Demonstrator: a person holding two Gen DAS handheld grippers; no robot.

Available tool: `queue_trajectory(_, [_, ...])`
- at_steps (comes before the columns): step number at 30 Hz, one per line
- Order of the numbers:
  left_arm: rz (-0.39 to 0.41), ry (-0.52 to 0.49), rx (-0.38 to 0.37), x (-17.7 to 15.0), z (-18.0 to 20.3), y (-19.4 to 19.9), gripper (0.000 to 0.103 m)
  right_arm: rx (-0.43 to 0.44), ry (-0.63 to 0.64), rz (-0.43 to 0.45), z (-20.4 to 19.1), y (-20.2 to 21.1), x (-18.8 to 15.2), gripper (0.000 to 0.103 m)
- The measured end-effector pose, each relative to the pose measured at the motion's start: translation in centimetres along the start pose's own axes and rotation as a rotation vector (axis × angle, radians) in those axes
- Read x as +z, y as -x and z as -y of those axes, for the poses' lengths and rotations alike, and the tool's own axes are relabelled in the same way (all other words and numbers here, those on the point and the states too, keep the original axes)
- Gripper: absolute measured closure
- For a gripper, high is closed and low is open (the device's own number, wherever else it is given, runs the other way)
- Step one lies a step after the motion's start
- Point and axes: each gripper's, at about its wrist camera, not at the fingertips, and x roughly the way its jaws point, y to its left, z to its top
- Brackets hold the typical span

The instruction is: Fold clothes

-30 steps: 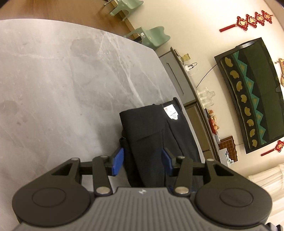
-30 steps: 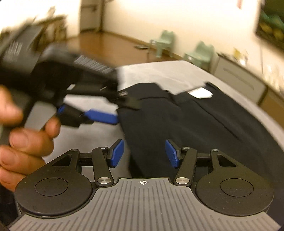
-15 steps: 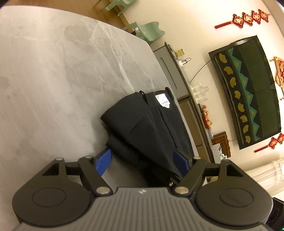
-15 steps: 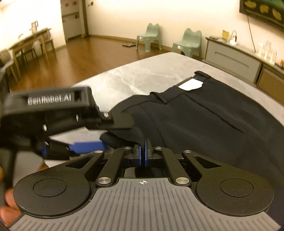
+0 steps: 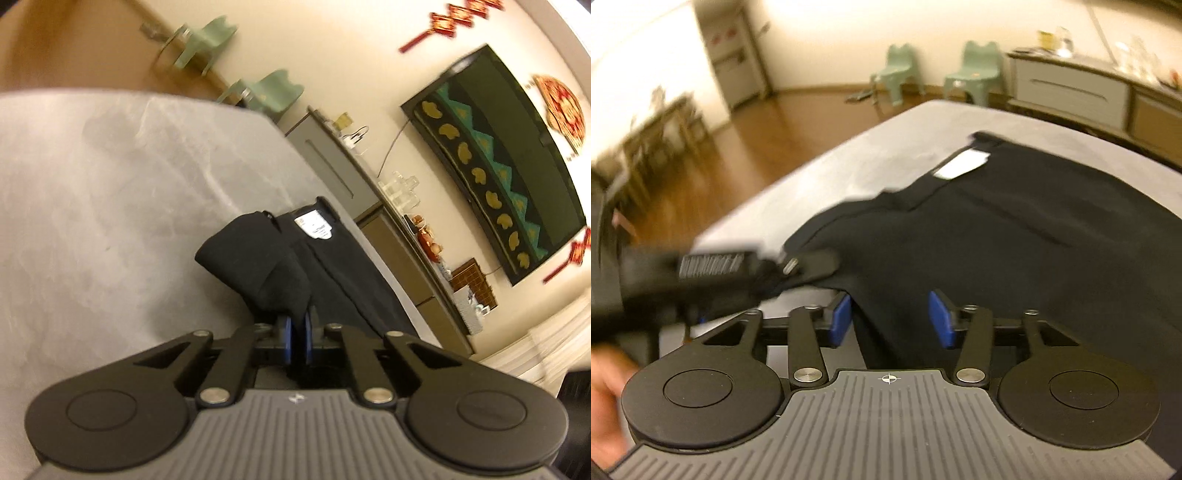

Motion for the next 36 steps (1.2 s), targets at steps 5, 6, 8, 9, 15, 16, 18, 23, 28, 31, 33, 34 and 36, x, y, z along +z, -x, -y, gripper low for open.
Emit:
queue_trajectory(5, [0.042,-0.193,0.061,-1.7,3.3,0.1,0.098,-0.043,-0.059,-0.034,3.0,-1.0,4.1,0.043])
queue_trajectory(6, [0.038,-0.201,0.062,-1.9,3.5,0.0,0.098,-0.035,-0.057,-0.049,3.2,-1.5,4.8,0.043])
queue_trajectory(8, [0.042,-0.242,0.088,-2.2,3.9,-0.2,0.098,-0.020,-0.053,-0.080,3.6,-2.4,6.3,0.041])
queue_trajectory(9, [0.045,-0.273,0.098,-2.3,4.3,-0.2,0.098,-0.013,-0.051,-0.095,3.8,-2.9,7.0,0.038])
queue_trajectory(15, [0.045,-0.544,0.115,-5.9,7.9,-1.5,0.098,-0.120,0.030,-0.198,2.4,-8.1,10.5,0.024])
queue_trajectory(16, [0.044,-0.568,0.122,-6.3,8.2,-1.6,0.098,-0.130,0.052,-0.200,1.6,-8.9,11.0,0.019])
queue_trajectory(18, [0.042,-0.617,0.134,-7.1,8.8,-1.8,0.098,-0.138,0.098,-0.207,-0.3,-10.4,12.1,0.017])
queue_trajectory(23, [0.035,-0.706,0.156,-8.5,9.7,-1.9,0.098,-0.180,0.226,-0.331,-4.7,-15.8,13.8,0.014])
queue_trajectory(28, [0.031,-0.760,0.165,-9.5,10.0,-1.5,0.098,-0.322,0.387,-0.489,-5.4,-20.1,12.7,0.092])
queue_trajectory(31, [0.038,-0.770,0.143,-9.8,10.5,-0.7,0.098,-0.289,0.343,-0.377,-4.0,-15.9,13.4,0.096])
queue_trajectory(33, [0.043,-0.779,0.109,-10.2,11.3,0.2,0.098,-0.262,0.265,-0.275,-1.8,-11.2,13.4,0.096])
queue_trajectory(34, [0.046,-0.792,0.084,-10.6,11.8,0.7,0.098,-0.252,0.210,-0.224,-0.2,-8.4,13.1,0.096])
queue_trajectory(36, [0.039,-0.838,0.023,-12.0,13.1,1.9,0.101,-0.241,0.096,-0.144,3.6,-3.6,11.7,0.096])
